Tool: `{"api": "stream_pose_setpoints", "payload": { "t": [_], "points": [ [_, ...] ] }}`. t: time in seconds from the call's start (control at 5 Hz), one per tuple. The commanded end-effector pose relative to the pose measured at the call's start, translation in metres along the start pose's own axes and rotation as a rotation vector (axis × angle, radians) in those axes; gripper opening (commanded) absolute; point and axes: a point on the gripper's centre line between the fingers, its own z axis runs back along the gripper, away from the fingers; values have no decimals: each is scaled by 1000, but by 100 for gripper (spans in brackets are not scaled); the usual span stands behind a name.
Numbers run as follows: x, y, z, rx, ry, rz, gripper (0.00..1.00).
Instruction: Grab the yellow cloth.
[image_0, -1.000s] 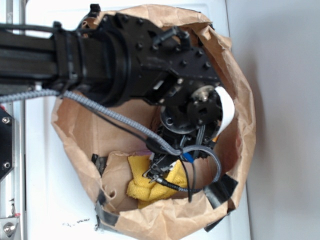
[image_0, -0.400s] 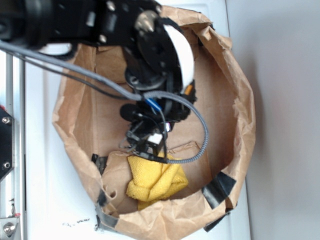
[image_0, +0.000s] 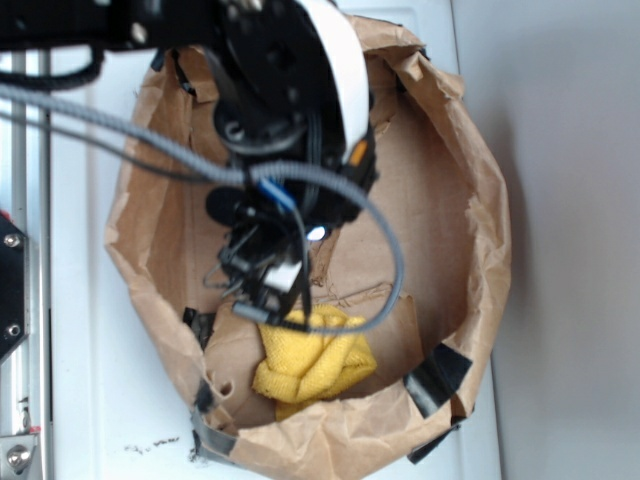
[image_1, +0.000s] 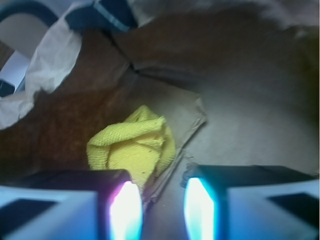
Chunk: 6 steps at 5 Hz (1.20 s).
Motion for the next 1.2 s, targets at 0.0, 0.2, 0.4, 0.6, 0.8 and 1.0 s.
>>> {"api": "stream_pose_setpoints", "payload": {
  "t": [0.0,0.2,0.4,0.6,0.8,1.0],
  "points": [
    [13,-3,-21,33,93,-74,100],
    [13,-3,-21,33,93,-74,100],
    [13,-3,-21,33,93,-74,100],
    [49,13,-14,18,110,-109,100],
    [56,3,-38,37,117,-163,100],
    [65,-1,-57,-37,146,-201,100]
  ]
}}
